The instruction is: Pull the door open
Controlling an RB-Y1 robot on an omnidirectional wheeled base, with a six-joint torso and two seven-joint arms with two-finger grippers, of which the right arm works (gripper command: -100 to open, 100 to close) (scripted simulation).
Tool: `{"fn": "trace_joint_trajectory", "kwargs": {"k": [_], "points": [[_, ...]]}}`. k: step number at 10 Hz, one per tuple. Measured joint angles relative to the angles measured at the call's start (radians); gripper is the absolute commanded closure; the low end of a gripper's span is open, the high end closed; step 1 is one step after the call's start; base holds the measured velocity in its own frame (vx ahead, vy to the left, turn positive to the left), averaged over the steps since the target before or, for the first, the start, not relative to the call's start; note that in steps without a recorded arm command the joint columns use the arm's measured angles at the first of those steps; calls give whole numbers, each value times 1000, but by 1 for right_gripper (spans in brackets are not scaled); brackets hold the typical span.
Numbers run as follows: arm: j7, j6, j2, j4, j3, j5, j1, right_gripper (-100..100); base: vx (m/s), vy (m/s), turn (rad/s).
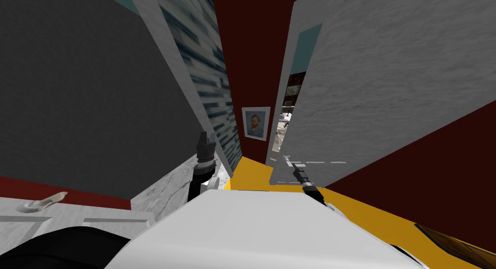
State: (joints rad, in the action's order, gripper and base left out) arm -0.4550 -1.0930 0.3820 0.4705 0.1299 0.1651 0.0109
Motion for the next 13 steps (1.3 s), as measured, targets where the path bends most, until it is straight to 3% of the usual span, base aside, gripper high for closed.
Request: {"fn": "trace_joint_trajectory", "kwargs": {"k": [2, 5, 6, 7, 9, 11, 13], "points": [[-12, -21, 10, 6, -1, 7, -20, 100, -130, -58, 103], [-26, -78, 23, -22, -4, 21, -35, 100, -140, -63, 127], [-37, -86, 30, 2, -5, 27, -61, 100, -125, -41, 57], [-43, -96, 34, -1, -7, 31, -66, 100, -92, -42, 42], [-47, -138, 43, -42, -8, 38, -64, 100, -136, -44, 135], [-62, -175, 57, -50, -8, 47, -80, 100, -113, -54, 70], [-63, -181, 58, -55, -9, 50, -83, 100, -209, -76, 221]]}}
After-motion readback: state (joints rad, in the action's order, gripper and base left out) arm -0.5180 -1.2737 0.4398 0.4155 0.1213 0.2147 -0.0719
